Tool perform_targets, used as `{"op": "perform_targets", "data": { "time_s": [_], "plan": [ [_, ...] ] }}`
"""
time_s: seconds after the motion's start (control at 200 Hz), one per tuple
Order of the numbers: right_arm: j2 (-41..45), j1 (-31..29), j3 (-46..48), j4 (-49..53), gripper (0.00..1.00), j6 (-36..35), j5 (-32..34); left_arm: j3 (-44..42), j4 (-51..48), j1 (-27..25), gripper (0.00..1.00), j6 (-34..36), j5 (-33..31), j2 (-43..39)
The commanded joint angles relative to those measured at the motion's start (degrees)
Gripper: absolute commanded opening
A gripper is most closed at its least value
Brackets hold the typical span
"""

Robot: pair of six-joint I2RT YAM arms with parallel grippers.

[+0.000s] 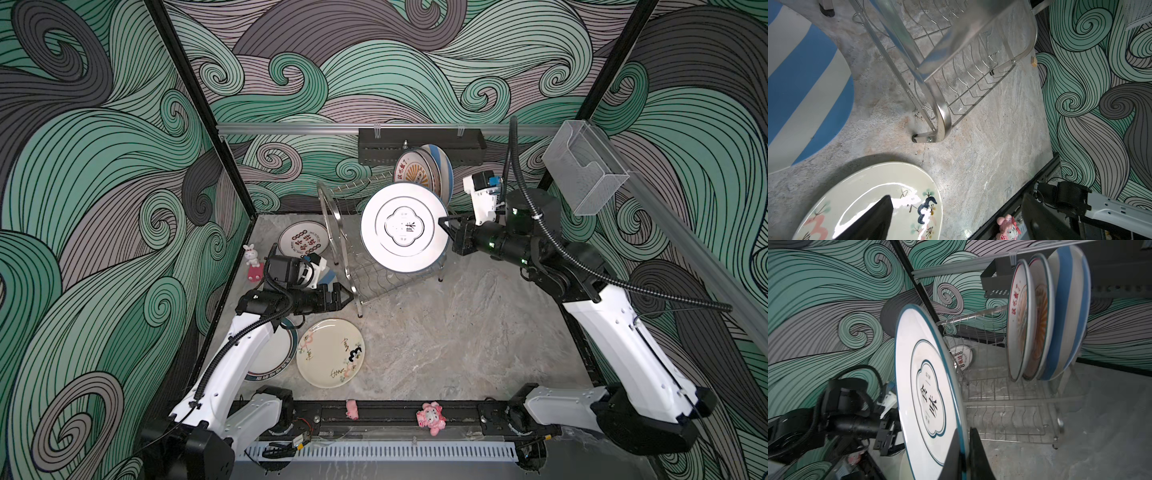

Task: Load the plates into the dish rack
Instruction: 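Lower the plate into the rack in front of the sunburst plates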

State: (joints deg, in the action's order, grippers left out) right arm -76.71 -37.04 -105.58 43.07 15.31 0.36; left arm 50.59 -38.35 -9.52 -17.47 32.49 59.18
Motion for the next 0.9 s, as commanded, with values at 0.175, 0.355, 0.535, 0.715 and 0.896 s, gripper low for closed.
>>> {"op": "perform_targets", "data": {
  "time_s": [0.175,0.355,0.535,0.715,0.896],
  "plan": [
    [-13.79,-5.03,-21.56,-0.74,0.00,-9.61,32.64,0.04,-2.88,1.44,0.99,3.35,1.27,1.91],
    [-20.75,-9.26,-27.50,-3.75,0.00,-16.53,45.82,-0.31,-2.53,1.45,0.99,2.98,1.42,2.21],
    [-24.32,-10.86,-26.68,-11.84,0.00,-21.49,52.84,-0.22,-3.11,1.56,0.99,3.52,0.98,1.65],
    [-27.44,-10.86,-26.96,-15.22,0.00,-22.79,55.52,-0.44,-3.16,1.53,0.99,4.17,-0.35,0.61],
    [-29.03,-10.86,-26.03,-16.38,0.00,-21.66,55.21,-0.64,-3.27,1.53,0.99,4.56,-1.03,-0.11]
  ]
}}
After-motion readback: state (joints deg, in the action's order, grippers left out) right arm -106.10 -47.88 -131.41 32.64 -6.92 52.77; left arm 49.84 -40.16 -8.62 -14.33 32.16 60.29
